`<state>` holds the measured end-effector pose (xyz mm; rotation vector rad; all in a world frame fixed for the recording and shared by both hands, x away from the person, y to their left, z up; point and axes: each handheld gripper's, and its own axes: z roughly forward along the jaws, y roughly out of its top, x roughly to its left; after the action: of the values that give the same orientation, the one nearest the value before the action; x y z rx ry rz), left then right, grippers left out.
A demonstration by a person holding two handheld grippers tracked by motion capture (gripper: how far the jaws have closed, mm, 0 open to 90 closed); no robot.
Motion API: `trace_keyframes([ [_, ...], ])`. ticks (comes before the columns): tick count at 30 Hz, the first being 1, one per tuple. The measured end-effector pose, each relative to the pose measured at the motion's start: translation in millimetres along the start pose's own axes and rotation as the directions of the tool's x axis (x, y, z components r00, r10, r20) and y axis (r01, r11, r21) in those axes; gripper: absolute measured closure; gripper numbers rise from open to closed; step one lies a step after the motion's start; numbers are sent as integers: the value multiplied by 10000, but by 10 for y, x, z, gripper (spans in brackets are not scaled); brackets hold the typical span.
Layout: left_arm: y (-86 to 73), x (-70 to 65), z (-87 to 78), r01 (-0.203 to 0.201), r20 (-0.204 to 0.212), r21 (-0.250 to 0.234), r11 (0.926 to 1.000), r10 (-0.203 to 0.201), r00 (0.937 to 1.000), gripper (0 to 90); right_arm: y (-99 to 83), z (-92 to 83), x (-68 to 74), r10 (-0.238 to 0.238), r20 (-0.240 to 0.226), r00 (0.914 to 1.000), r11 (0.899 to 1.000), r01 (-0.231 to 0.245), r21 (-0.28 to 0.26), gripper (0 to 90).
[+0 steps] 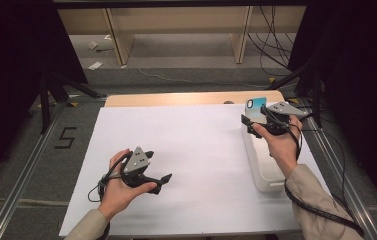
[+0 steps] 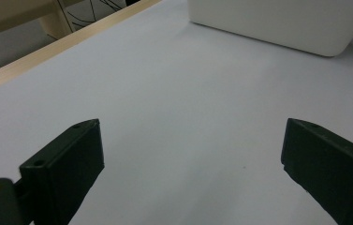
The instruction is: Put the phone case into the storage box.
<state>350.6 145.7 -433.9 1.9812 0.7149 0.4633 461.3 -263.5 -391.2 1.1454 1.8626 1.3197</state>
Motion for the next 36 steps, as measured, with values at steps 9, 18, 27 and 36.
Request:
trace_keyframes([
  [9, 2, 1, -1, 32, -13, -7, 10000, -32, 10000, 53, -14, -65, 163, -169, -745, 9971, 9998, 162, -106, 198],
  [18, 3, 5, -8, 21, -9, -26, 10000, -21, 10000, 53, -17, -133, 312, -388, -1156, 9925, 9992, 378, -115, 198],
  [27, 6, 7, -14, 26, -27, -44, 10000, -26, 10000, 53, -2, -236, 325, -523, -1354, 9894, 9985, 496, -230, 206],
  [36, 9, 6, -16, 45, -42, -62, 10000, -45, 10000, 52, -61, -366, 350, -688, -1626, 9843, 9976, 667, -185, 204],
])
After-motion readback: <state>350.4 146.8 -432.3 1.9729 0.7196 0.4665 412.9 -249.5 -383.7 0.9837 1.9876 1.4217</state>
